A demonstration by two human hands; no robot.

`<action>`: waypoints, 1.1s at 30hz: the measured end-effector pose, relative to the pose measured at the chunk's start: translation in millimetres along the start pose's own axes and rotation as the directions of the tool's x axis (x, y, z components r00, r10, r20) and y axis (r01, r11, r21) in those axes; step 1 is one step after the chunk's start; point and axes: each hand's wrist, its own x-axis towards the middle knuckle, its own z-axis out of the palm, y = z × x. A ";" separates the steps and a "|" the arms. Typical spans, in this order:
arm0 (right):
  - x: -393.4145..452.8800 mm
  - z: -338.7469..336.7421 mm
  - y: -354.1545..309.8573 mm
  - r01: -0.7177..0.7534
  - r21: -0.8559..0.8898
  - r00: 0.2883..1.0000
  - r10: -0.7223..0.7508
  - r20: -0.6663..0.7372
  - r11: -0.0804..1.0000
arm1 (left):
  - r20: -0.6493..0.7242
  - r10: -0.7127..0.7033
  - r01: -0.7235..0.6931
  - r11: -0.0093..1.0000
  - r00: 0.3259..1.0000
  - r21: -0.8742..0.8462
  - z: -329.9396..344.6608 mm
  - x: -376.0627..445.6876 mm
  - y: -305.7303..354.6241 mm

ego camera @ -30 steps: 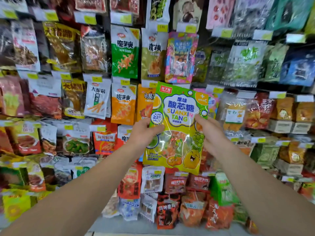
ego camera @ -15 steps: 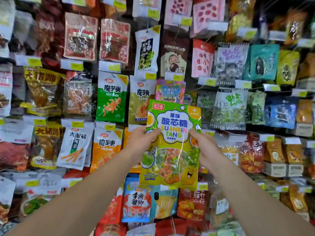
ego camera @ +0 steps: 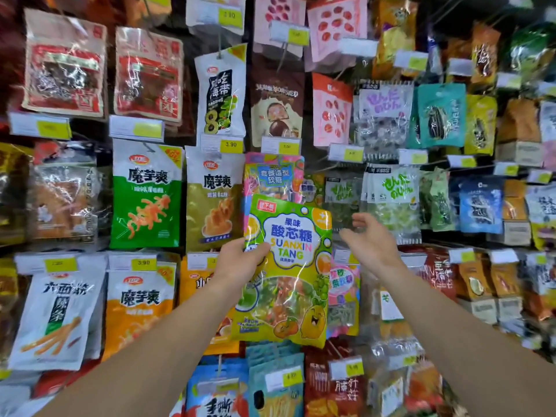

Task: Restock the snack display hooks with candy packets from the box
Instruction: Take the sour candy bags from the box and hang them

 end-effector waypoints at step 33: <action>277.9 -56.9 23.4 0.629 -0.388 0.754 -0.650 0.094 0.673 | -0.303 0.133 -0.105 0.989 0.944 0.106 194.8 165.2 56.2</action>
